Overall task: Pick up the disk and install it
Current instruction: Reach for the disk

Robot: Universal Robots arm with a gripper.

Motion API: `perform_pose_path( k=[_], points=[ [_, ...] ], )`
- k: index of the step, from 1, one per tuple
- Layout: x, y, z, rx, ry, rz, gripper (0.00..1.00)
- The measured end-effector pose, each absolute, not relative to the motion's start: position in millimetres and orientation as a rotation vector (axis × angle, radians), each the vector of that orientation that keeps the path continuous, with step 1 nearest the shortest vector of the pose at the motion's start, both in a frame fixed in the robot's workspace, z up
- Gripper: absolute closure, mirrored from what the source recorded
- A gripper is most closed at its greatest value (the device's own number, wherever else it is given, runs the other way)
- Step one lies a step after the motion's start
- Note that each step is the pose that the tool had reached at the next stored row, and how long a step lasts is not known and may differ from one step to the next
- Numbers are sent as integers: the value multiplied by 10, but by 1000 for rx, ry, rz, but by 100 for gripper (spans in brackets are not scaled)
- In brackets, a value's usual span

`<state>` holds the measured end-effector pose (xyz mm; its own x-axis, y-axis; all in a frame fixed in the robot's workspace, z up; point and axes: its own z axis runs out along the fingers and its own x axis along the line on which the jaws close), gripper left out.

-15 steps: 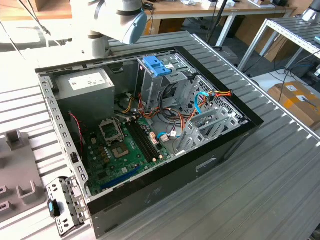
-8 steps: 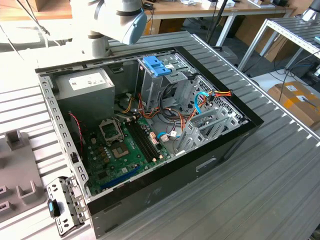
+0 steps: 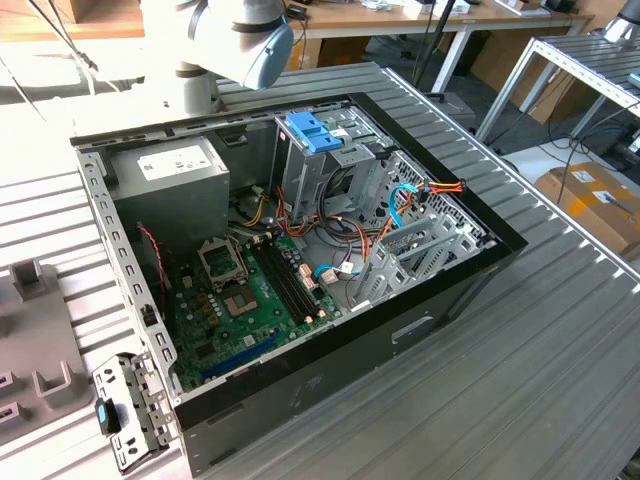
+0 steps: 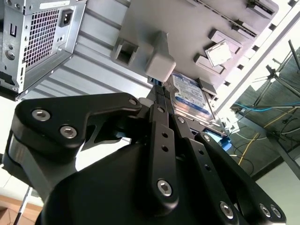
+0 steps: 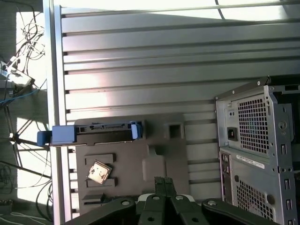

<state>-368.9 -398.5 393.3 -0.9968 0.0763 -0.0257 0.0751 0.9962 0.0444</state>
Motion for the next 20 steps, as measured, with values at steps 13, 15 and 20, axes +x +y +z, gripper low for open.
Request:
perform_pose_path(
  k=[13, 15, 20],
  points=[
    [-3885, -3985, 3933, 118, 3111, 68, 89],
    [-3903, -3985, 3933, 118, 3111, 68, 89],
    [-3952, -3985, 3933, 118, 3111, 68, 89]
  ],
)
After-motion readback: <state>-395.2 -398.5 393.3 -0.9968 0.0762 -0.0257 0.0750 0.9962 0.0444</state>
